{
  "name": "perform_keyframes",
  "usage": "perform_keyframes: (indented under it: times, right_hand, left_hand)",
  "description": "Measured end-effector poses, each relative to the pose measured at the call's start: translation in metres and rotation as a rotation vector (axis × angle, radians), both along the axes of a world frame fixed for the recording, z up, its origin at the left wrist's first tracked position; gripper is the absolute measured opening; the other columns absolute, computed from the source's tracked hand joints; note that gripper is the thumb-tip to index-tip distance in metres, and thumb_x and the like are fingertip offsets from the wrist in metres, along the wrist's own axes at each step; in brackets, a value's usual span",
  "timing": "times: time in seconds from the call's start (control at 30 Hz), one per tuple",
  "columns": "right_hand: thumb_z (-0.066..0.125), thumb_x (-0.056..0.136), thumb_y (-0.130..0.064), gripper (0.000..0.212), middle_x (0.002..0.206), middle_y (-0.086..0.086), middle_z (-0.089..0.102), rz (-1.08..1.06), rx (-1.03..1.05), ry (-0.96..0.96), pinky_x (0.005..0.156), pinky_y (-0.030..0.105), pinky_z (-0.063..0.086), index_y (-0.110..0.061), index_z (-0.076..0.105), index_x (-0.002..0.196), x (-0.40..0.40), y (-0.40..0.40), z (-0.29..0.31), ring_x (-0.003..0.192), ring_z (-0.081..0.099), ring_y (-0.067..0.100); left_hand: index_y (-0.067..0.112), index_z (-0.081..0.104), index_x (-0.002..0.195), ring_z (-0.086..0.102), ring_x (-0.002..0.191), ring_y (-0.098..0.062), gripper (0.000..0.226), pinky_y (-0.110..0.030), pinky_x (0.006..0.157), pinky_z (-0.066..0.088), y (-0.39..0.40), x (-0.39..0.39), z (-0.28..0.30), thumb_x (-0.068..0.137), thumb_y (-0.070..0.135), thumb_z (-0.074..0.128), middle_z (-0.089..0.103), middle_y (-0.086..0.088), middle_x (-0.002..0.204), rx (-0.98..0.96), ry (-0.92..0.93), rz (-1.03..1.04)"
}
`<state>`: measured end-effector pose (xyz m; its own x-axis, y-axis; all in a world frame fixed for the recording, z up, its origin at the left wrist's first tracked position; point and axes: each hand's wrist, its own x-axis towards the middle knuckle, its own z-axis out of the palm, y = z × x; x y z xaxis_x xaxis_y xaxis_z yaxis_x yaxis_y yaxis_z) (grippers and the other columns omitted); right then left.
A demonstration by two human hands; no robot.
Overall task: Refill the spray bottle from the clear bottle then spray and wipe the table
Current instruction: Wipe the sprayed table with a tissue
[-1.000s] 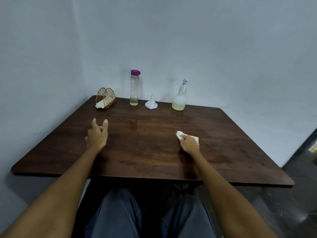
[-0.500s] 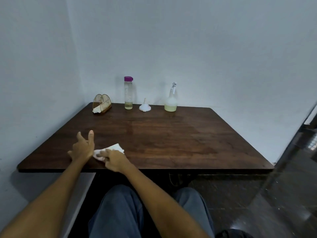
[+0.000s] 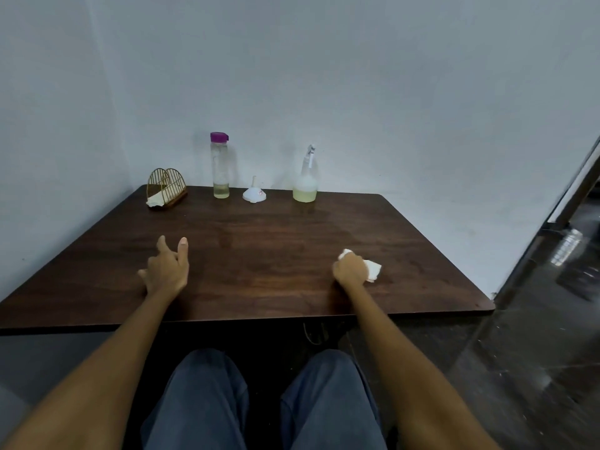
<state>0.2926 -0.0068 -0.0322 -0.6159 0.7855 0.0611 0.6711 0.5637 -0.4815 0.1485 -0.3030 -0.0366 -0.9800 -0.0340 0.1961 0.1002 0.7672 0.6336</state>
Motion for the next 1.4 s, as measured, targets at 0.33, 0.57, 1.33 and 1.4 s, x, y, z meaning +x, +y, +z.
perform_keyframes:
  times: [0.33, 0.57, 1.33, 1.4]
  right_hand:
    - [0.052, 0.087, -0.012, 0.036, 0.125, 0.011, 0.062, 0.905, 0.185, -0.08, 0.095, 0.037, 0.041, -0.019, 0.063, 0.12, -0.039, -0.175, 0.002, 0.118, 0.053, 0.031]
    - [0.047, 0.092, -0.021, 0.037, 0.127, 0.014, 0.06, 0.637, 0.172, -0.147, 0.095, 0.039, 0.045, -0.024, 0.06, 0.127, 0.012, -0.052, 0.011, 0.118, 0.054, 0.034]
    - [0.025, 0.093, 0.001, 0.038, 0.073, 0.0, 0.073, -0.068, -0.968, 0.759, 0.045, 0.017, 0.052, -0.007, 0.046, 0.124, 0.258, 0.048, 0.042, 0.058, 0.069, 0.007]
    - [0.026, 0.093, 0.0, 0.041, 0.08, 0.003, 0.069, -0.135, -0.975, 0.737, 0.046, 0.02, 0.052, -0.002, 0.046, 0.13, 0.274, 0.05, 0.015, 0.062, 0.068, 0.014]
  left_hand:
    - [0.006, 0.025, 0.146, 0.046, 0.125, -0.04, 0.063, -0.056, 0.105, 0.026, 0.008, 0.009, -0.007, 0.1, 0.049, 0.022, 0.058, -0.019, 0.127, 0.007, 0.017, -0.031]
    - [0.006, 0.031, 0.144, 0.045, 0.125, -0.039, 0.062, -0.054, 0.104, 0.027, 0.043, 0.032, 0.002, 0.1, 0.049, 0.025, 0.059, -0.018, 0.127, 0.028, 0.044, -0.129]
    - [0.006, 0.067, 0.089, 0.06, 0.057, -0.001, 0.029, -0.008, 0.042, 0.044, 0.26, 0.279, 0.006, 0.095, 0.031, 0.054, 0.063, 0.003, 0.068, 0.703, -0.518, -1.1]
    - [-0.003, 0.067, 0.098, 0.058, 0.063, -0.006, 0.025, -0.01, 0.047, 0.046, 0.27, 0.29, -0.018, 0.091, 0.02, 0.063, 0.063, 0.001, 0.073, 0.62, -0.533, -1.127]
